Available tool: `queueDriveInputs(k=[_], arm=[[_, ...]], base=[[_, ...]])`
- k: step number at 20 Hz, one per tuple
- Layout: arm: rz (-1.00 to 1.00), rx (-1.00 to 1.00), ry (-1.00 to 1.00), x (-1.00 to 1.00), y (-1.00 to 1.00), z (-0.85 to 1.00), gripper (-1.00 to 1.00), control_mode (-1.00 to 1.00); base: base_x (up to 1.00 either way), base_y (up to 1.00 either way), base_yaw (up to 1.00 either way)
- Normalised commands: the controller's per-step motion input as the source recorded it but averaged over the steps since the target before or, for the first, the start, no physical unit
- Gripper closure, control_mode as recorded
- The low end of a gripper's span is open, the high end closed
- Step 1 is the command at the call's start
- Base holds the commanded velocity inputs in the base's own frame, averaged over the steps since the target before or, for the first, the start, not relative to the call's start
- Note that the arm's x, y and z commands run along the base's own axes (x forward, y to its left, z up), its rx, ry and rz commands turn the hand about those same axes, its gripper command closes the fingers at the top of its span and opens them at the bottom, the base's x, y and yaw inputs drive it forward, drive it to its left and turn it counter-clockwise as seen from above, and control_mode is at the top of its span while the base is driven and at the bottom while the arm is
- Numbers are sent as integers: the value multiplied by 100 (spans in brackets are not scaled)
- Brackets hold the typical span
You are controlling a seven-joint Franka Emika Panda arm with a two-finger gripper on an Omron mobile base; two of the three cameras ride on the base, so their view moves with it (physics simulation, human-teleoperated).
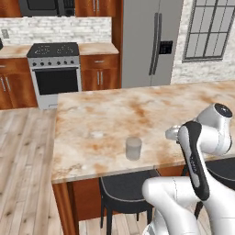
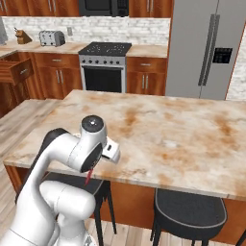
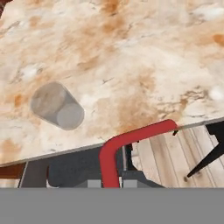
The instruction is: Take a straw from the drawer in front and place it inside the glass cup on the dining counter.
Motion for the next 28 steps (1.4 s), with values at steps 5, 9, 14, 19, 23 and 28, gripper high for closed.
queueDriveInputs(k=[5,9,14,19,23,28], arm=[[39,18,-4,19,-5,33,100,-100],[31,13,-8,10,16,27,100,-100],[21,12,-22,0,27,33,100,-100],[19,18,-30,0,6,38,100,-100],[19,15,-32,0,14,29,100,-100],[19,15,-22,3,27,17,100,-100]], base=[[0,0,0],[0,0,0],[0,0,0],[0,0,0],[0,0,0],[0,0,0]])
